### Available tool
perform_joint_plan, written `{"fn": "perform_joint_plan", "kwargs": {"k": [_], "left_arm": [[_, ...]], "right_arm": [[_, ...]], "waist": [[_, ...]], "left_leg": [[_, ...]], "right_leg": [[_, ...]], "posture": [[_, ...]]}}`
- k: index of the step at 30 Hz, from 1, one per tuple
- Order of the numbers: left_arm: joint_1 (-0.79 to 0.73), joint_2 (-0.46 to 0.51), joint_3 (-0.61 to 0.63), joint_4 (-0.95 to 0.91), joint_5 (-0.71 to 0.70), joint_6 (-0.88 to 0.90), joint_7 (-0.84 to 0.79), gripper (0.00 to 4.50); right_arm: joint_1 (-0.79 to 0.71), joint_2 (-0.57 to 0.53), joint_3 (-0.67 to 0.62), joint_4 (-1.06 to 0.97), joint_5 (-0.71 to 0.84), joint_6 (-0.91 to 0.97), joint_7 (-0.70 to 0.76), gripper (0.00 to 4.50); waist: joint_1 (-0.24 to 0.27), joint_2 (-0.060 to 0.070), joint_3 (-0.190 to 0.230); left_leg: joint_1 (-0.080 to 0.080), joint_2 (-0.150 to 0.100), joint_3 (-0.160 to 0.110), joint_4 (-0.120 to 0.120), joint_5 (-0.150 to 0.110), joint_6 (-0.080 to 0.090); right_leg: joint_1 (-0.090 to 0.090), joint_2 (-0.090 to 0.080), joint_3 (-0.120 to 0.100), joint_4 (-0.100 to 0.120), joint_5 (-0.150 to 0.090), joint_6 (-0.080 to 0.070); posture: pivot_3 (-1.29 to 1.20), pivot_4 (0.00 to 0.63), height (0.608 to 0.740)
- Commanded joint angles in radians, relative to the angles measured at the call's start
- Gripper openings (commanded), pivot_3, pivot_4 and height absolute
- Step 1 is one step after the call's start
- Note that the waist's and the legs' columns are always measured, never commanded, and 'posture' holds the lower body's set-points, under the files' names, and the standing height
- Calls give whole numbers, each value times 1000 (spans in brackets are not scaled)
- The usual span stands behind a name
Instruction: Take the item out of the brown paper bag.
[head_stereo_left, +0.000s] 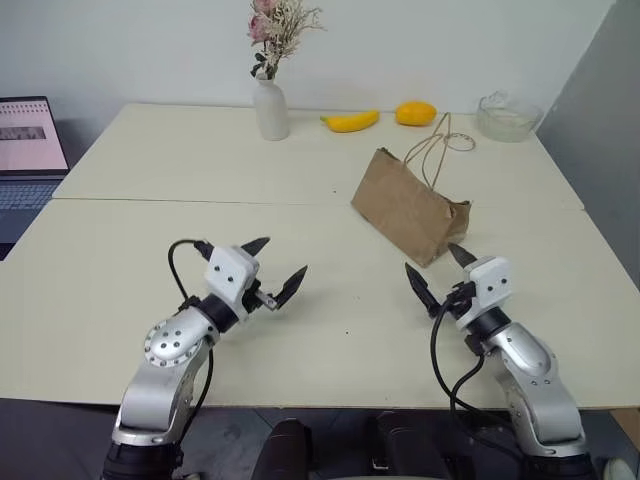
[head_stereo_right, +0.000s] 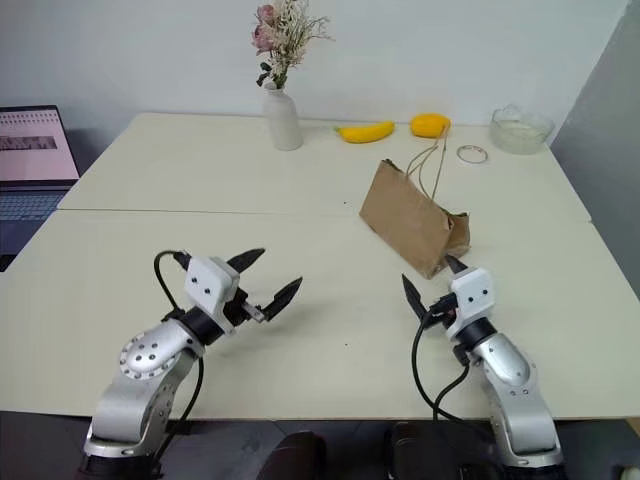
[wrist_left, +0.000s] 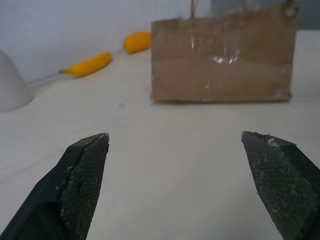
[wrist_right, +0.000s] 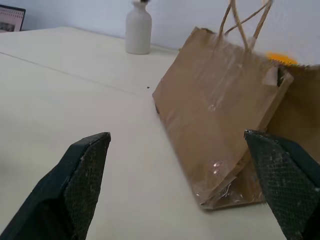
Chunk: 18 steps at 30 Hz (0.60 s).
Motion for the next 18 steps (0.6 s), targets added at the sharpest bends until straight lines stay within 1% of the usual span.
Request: {"fn": "perform_joint_plan", "kwargs": {"k": [1, 3, 6, 9, 11, 14, 16, 18], "left_arm": [[-69, 32, 25, -73, -95, 79, -33, 4442], [-120, 52, 24, -77, -139, 124, -56, 4442], [-192, 66, 25, -53, -185, 163, -78, 4442], [-240, 62, 21, -15, -189, 161, -83, 4442], [-252, 63, 14, 2, -183, 153, -90, 4442], [-256, 62, 7, 11, -178, 145, -96, 4442], [-257, 59, 7, 12, -177, 143, -95, 4442], [-257, 55, 2, 3, -175, 145, -88, 4442]], "right_arm": [[-37, -36, -57, -116, 45, 57, -5, 4500], [-88, -64, -82, -148, 69, 120, -9, 4500], [-204, -124, -114, -142, 101, 243, -9, 4500], [-348, -203, -114, -77, 98, 383, -4, 4500], [-440, -223, -105, -19, 100, 446, -6, 4500], [-540, -205, -103, 39, 125, 513, -12, 4500], [-602, -170, -111, 82, 146, 542, -29, 4500], [-699, -113, -117, 174, 154, 566, -68, 4500]], "waist": [[0, 0, 0], [-3, 0, 0], [-5, 0, 0], [-4, 0, 0], [-6, 0, 0], [-5, 0, 0], [-5, 0, 0], [-6, 0, 0]], "left_leg": [[0, 0, 0, 0, 0, 0], [0, 0, 0, 0, 0, 0], [1, 0, 0, 0, 0, 0], [1, 0, 0, 0, 0, 0], [1, 0, 1, 0, 0, 0], [0, 0, 1, 0, 0, 0], [-1, 1, 1, 0, 0, 0], [-1, 1, 1, 0, 0, 0]], "right_leg": [[0, 2, 0, 0, 0, 0], [0, 4, 0, 0, 0, 0], [0, 5, 1, 1, 0, 0], [0, 5, 0, 1, 0, 0], [0, 5, 1, 1, 0, 0], [-1, 5, 1, 0, 0, 0], [-1, 5, 1, 0, 0, 0], [-1, 5, 1, 0, 0, 0]], "posture": [[0, 150, 740], [0, 150, 740], [0, 150, 740], [0, 150, 740], [0, 150, 740], [0, 150, 740], [0, 150, 740], [0, 150, 740]]}}
